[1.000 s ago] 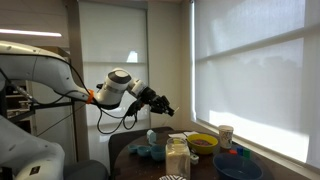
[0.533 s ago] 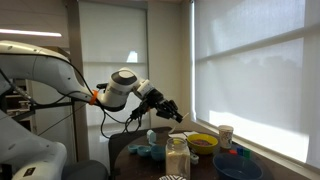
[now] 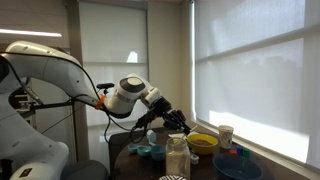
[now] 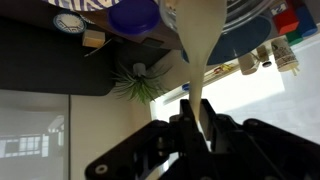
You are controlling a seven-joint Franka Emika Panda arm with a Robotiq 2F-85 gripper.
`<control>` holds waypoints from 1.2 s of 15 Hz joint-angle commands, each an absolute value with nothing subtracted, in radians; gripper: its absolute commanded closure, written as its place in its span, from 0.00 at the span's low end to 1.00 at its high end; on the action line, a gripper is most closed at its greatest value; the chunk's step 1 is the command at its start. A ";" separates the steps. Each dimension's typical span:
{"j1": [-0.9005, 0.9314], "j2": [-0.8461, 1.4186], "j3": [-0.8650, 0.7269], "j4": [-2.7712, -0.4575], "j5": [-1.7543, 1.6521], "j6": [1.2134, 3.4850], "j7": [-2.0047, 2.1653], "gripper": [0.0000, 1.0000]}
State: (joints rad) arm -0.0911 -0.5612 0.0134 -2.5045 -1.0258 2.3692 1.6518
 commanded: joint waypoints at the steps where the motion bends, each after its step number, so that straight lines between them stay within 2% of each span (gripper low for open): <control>1: -0.110 -0.511 0.027 -2.488 -1.057 2.404 1.714 0.97; 18: -0.076 -0.460 0.043 -2.478 -0.935 2.350 1.673 0.97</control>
